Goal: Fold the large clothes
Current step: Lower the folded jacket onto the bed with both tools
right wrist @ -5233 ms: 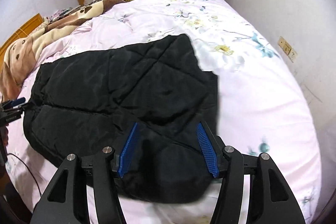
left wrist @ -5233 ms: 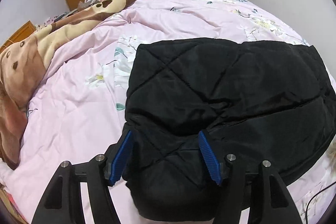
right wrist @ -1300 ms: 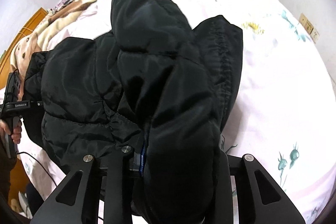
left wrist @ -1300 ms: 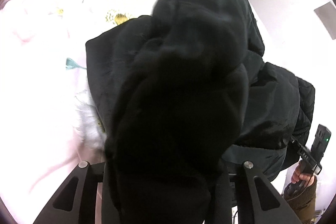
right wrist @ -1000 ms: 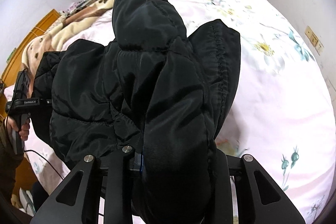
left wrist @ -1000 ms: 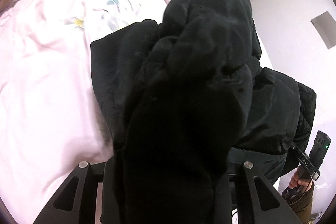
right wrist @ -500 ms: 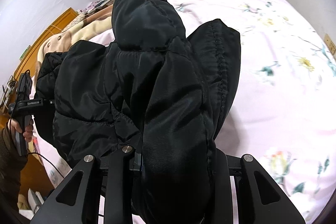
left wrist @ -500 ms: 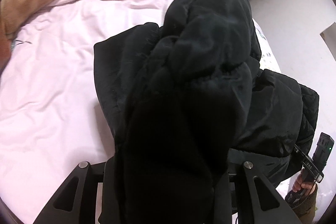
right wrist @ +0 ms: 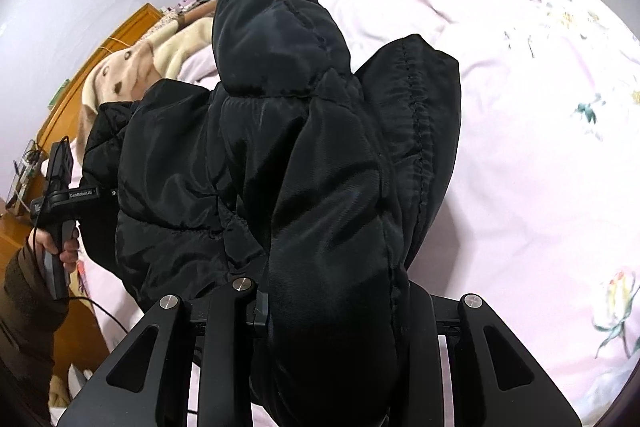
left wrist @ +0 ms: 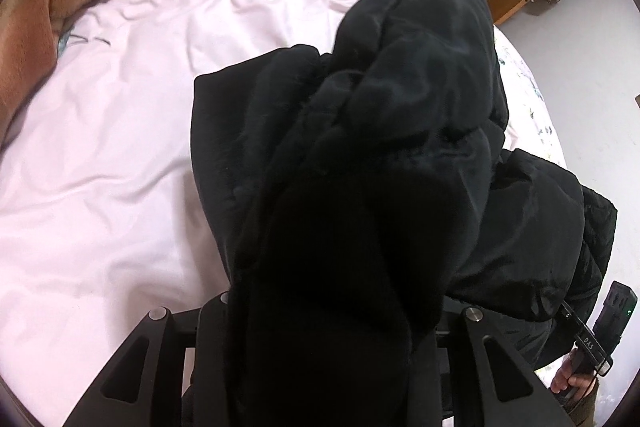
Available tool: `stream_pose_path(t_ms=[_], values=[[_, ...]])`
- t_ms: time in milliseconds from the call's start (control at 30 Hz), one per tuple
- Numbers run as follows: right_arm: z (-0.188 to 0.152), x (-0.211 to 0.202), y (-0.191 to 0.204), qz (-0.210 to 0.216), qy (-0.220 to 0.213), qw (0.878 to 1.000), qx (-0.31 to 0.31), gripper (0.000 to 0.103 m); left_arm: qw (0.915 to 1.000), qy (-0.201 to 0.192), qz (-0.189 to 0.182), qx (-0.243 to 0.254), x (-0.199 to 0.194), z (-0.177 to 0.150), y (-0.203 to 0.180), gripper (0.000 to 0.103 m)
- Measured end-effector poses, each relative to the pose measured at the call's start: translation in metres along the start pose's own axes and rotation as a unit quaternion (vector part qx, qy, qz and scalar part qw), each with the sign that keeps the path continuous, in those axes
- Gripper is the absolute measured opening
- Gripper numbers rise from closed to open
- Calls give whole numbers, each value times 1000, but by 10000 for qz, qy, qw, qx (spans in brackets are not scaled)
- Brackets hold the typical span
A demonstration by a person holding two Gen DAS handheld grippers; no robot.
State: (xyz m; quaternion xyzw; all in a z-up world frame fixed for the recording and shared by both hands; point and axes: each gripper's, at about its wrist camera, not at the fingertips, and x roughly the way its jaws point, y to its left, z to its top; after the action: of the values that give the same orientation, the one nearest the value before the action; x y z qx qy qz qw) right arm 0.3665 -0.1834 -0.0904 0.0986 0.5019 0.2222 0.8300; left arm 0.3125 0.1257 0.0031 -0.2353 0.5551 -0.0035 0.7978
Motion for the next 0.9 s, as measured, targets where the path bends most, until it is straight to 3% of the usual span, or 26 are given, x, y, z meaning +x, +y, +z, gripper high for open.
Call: stream_pose_path(t_ms=[367, 533, 667, 733, 900], values=[[-4, 25, -2, -129, 46, 9999, 62, 39, 9999, 15, 77, -81, 9, -29, 13, 58], [-8, 31, -7, -191, 75, 9997, 93, 48, 9994, 103, 56, -311, 8, -32, 10, 72], [-1, 38, 6, -324, 74, 9994, 139, 55, 9984, 162, 17, -538, 1, -35, 15, 73], [-1, 37, 5, -397, 41, 9989, 228, 64, 9989, 127, 138, -436, -7, -39, 5, 73], [0, 28, 9, -817, -37, 9966, 30, 74, 9985, -55, 164, -523, -33, -45, -5, 73]])
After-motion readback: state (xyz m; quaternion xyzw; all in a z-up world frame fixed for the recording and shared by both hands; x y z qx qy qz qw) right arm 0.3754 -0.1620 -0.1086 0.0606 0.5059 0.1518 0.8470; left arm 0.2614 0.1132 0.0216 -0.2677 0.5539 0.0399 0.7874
